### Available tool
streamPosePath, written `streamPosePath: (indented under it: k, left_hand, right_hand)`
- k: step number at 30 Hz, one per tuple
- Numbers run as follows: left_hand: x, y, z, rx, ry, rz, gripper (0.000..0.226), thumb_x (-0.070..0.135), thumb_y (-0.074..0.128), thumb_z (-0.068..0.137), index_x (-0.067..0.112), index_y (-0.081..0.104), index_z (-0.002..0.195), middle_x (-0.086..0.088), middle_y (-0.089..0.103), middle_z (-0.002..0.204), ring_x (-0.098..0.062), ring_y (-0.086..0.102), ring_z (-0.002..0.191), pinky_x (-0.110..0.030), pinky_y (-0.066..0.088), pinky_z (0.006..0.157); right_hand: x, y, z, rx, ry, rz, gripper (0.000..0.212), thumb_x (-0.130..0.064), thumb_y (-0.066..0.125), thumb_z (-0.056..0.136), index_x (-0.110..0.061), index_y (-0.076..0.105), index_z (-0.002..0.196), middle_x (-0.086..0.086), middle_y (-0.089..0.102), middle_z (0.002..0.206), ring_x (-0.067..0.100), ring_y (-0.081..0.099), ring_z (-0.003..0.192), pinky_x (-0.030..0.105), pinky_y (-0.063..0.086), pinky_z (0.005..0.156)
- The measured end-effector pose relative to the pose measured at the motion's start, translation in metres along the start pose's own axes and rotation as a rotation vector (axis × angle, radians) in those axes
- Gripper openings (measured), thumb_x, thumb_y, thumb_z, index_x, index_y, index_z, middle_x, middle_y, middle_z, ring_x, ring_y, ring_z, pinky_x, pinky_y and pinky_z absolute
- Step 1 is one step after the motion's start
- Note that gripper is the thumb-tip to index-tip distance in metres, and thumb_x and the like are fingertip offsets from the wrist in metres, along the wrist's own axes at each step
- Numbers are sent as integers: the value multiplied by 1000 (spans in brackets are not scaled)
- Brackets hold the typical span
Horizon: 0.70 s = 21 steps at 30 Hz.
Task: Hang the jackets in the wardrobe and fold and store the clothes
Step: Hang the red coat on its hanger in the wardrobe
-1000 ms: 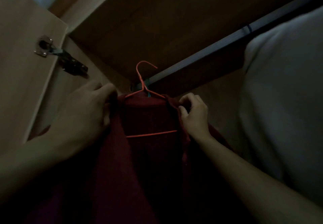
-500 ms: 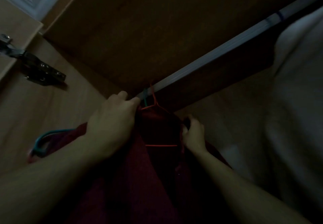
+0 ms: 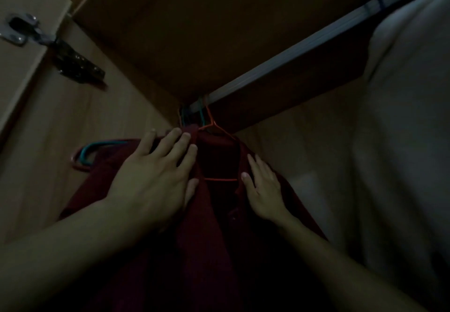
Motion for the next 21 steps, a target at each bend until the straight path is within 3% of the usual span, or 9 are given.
streamPosePath:
  k: [4, 6, 9, 13, 18, 21]
  left_hand:
    - [4, 5, -32, -73, -33, -7, 78, 56, 8, 90, 18, 40, 151, -12, 35, 157, -31, 32, 147, -53, 19, 117]
    - [6, 19, -44, -177, -51, 74, 82, 57, -7, 87, 23, 12, 159, -8, 10, 166, -27, 10, 153, -50, 4, 121]
    - [9, 30, -38, -264, -62, 138, 73, 57, -1, 95, 20, -10, 157, -9, -10, 166, -29, -8, 153, -52, -3, 122]
    - [15, 18, -46, -232, -71, 116, 73, 55, -3, 94, 18, -8, 157, -10, -8, 166, -29, -7, 154, -51, -1, 122]
    - [9, 5, -54, -173, -101, -118, 85, 57, -4, 87, 19, 27, 156, -10, 24, 163, -28, 21, 151, -48, 9, 121]
    - [8, -3, -53, -180, -152, -198, 77, 57, -2, 93, 21, 15, 158, -8, 15, 166, -27, 13, 153, -47, 7, 122]
  right_hand:
    - [10, 8, -41, -131, 109, -86, 58, -52, 17, 104, -37, -2, 156, -4, -7, 165, 17, -6, 151, 50, -7, 120]
    - [23, 20, -63, -204, 141, -68, 60, -54, 21, 103, -38, -3, 155, -3, -5, 165, 19, -3, 152, 52, 0, 121]
    - [40, 44, -82, -320, 166, 22, 64, -53, 28, 102, -33, 0, 156, 0, 0, 166, 21, 1, 152, 50, 9, 122]
    - [36, 41, -101, -332, 194, 88, 65, -52, 28, 103, -26, 3, 157, 1, 5, 165, 19, 4, 152, 45, 11, 123]
    - [19, -2, -110, -272, 238, 83, 61, -43, 32, 105, -16, 16, 157, 6, 21, 162, 20, 20, 149, 37, 18, 122]
    - [-2, -34, -111, -260, 230, -33, 59, -41, 33, 105, -10, 22, 154, 10, 30, 158, 23, 29, 145, 31, 22, 117]
Point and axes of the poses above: each hand's wrist, its own z-axis towards the middle knuckle, its own y-axis out of the palm, x = y × z, the point moved 10 cm from there along z, towards the middle knuckle
